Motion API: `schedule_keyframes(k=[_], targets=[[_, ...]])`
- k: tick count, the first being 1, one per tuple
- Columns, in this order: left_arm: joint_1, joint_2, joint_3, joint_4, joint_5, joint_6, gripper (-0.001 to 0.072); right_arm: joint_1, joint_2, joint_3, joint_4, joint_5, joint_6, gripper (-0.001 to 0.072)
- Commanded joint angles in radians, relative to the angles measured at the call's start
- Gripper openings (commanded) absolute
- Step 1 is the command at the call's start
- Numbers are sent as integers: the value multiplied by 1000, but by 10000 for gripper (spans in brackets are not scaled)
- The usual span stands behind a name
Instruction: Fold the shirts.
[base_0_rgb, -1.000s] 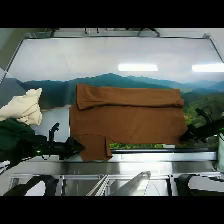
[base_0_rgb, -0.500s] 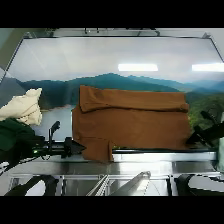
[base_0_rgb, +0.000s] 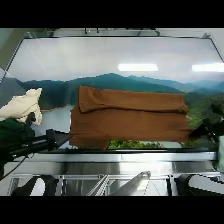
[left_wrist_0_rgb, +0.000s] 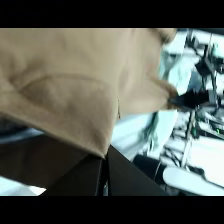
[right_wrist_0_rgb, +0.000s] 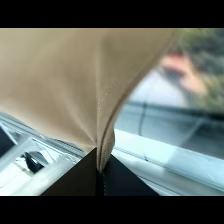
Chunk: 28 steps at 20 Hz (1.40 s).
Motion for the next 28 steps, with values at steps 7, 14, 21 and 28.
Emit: schedule_keyframes(k=[7,14,21,28], targets=[[-135,-379,436,2,-50,7,13,6,-8,187,423,-163,-85,20],[-362,-943,971,107,-124,33,12,111,-169,187,434,-376,-191,20],[-348,-1244,1293,106,-144,-10,4,163,-315,187,430,-515,-244,21],[-346,-1339,1409,93,9,-50,676,151,-327,195,419,-487,-246,337]])
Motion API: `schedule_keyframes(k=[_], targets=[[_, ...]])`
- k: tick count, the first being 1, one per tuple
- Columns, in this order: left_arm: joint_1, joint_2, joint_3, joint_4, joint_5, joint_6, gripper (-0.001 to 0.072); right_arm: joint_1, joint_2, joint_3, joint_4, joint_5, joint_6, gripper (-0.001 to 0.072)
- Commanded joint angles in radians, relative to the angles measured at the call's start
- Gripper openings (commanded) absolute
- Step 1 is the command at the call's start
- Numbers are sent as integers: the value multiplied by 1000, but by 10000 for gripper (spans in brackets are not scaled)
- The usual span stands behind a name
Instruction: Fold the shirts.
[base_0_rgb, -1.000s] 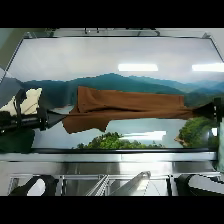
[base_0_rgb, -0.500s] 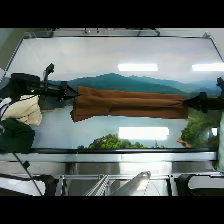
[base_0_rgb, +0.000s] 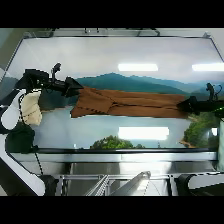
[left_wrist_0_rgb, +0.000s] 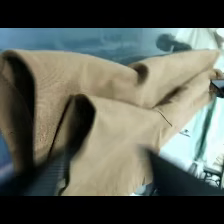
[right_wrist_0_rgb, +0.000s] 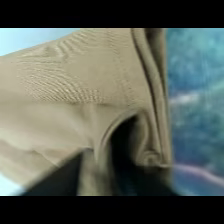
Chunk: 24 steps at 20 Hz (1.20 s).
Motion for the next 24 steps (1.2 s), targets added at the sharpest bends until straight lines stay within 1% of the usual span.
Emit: schedule_keyframes(k=[1,3,4,5,6,8,11,12,13,14,15,17,18,19,20,21,23,24], targets=[[3,-28,80,-11,100,-32,716,-16,6,25,-31,53,-4,386],[10,-28,174,-11,170,-69,716,-44,35,79,-71,135,-1,391],[13,-28,223,-11,197,-89,716,-58,51,106,-91,154,5,458],[16,-28,269,-10,222,-114,698,-72,71,134,-119,147,33,635],[16,-27,309,-9,243,-138,699,-83,84,159,-150,129,60,668],[12,-26,362,-9,273,-177,699,-88,88,177,-190,90,98,671],[-24,-26,369,-6,285,-184,696,-55,32,177,-195,70,136,676],[-42,-26,360,-7,283,-184,568,-38,5,177,-192,71,143,675],[-61,-26,347,-6,283,-183,218,-19,-16,177,-191,71,149,675],[-74,-26,336,-6,280,-180,-2,3,-36,177,-188,70,164,674],[-90,-26,323,-6,268,-180,13,21,-51,177,-189,71,170,673],[-120,-26,303,-6,255,-180,13,50,-78,177,-189,70,188,660],[-141,-26,297,-6,251,-180,13,61,-90,177,-188,71,188,597],[-166,-26,290,-6,238,-180,12,72,-99,177,-188,71,188,565],[-191,-26,283,-5,216,-180,12,84,-107,177,-188,70,188,564],[-223,-26,272,2,181,-180,12,96,-114,177,-187,71,187,507],[-294,-26,237,2,95,-180,12,118,-117,177,-184,78,187,144],[-330,-26,215,2,43,-180,13,126,-116,178,-179,93,186,20]])
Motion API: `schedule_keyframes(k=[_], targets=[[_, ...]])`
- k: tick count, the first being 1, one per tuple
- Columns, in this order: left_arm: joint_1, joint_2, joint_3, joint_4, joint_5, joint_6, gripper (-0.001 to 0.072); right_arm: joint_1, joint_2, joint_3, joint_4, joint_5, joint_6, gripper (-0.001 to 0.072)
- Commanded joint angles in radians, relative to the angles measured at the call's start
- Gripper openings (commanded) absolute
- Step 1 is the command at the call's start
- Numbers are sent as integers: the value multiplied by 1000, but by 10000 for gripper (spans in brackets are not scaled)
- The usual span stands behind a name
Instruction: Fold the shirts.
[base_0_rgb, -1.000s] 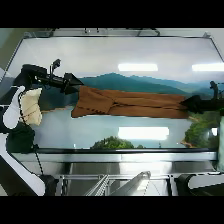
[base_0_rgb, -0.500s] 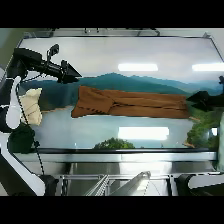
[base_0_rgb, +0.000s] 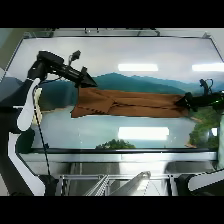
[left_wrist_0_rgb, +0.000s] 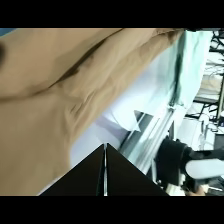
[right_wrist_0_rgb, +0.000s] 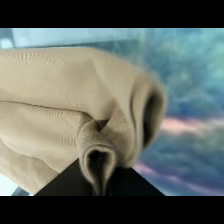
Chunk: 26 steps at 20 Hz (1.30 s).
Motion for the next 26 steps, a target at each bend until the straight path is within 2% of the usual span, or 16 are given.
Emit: schedule_keyframes(k=[1,7,9,10,13,17,19,21,23,26], targets=[[-124,0,-66,2,-179,0,13,32,-9,2,5,32,-3,20],[-339,-32,-128,45,-486,-13,6,-3,84,68,13,227,-26,19],[-401,-82,-72,140,-517,-85,5,-17,143,101,66,314,-43,19],[-429,-113,-34,199,-514,-139,5,-23,178,107,140,345,-70,19],[-492,-198,83,257,-443,-221,5,-24,262,108,378,385,-125,19],[-544,-259,202,248,-359,-258,6,-19,316,108,578,422,-154,19],[-541,-222,187,157,-352,-239,12,-2,329,108,584,439,-146,19],[-507,-134,148,60,-330,-167,13,50,332,108,584,438,-135,19],[-445,-23,140,49,-237,-117,13,138,332,108,575,402,-135,19],[-298,162,140,54,-65,-96,13,334,325,108,526,286,-135,19]])
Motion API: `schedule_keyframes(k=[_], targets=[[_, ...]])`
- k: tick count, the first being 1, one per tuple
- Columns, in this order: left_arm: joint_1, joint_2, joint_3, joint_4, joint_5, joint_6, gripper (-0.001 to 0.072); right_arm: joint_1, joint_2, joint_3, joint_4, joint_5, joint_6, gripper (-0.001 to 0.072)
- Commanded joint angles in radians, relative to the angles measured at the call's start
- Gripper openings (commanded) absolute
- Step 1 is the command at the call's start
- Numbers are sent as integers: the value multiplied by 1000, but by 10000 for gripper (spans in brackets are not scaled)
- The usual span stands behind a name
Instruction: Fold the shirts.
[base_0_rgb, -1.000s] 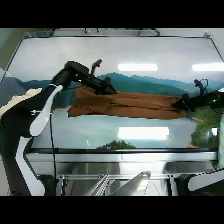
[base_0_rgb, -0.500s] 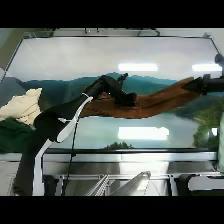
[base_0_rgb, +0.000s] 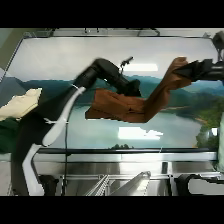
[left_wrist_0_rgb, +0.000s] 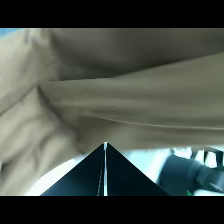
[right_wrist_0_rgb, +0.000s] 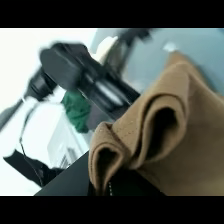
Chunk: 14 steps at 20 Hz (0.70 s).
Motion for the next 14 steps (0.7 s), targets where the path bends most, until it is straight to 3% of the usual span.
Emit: schedule_keyframes(k=[1,5,8,10,12,13,14], targets=[[165,202,-3,-30,212,40,13,222,-8,1,-69,-153,2,19],[383,360,-4,-29,361,40,13,525,-98,1,-163,-465,2,20],[506,460,-68,-31,311,72,14,701,-230,12,-134,-750,2,19],[554,524,-175,-32,291,103,14,773,-324,69,-82,-813,-27,28],[573,580,-292,-32,293,140,14,811,-378,122,-30,-766,-25,560],[576,611,-353,-32,291,161,14,812,-373,132,-27,-711,-23,556],[583,635,-404,-34,290,175,14,802,-355,133,-27,-649,-11,458]])
